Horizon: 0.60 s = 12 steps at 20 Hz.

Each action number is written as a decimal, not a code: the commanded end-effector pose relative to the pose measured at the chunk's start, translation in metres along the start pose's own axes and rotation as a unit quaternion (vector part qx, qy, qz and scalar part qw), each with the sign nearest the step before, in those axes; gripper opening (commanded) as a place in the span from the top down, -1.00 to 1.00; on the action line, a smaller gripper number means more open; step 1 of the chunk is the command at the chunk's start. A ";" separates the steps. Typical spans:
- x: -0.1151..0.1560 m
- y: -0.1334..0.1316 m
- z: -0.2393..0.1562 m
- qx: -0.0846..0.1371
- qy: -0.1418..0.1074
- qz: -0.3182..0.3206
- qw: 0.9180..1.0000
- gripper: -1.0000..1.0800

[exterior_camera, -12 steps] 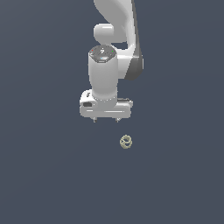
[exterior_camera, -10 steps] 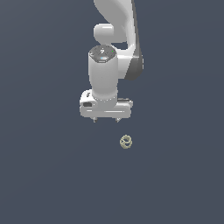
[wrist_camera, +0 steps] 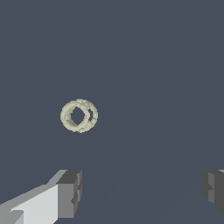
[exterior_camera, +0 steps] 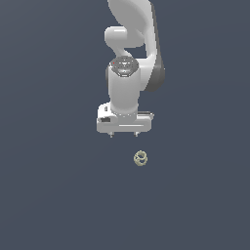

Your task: Pick up the object and move it to a goal position.

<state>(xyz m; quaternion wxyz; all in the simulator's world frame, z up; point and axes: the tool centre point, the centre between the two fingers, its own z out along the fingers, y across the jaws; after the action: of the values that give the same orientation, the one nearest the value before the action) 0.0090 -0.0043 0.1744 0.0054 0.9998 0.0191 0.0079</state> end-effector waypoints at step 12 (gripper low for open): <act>0.008 -0.011 0.012 0.001 -0.001 0.029 1.000 -0.92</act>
<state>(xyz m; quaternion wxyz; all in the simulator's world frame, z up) 0.0148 0.0039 0.1658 0.0045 1.0000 -0.0030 0.0072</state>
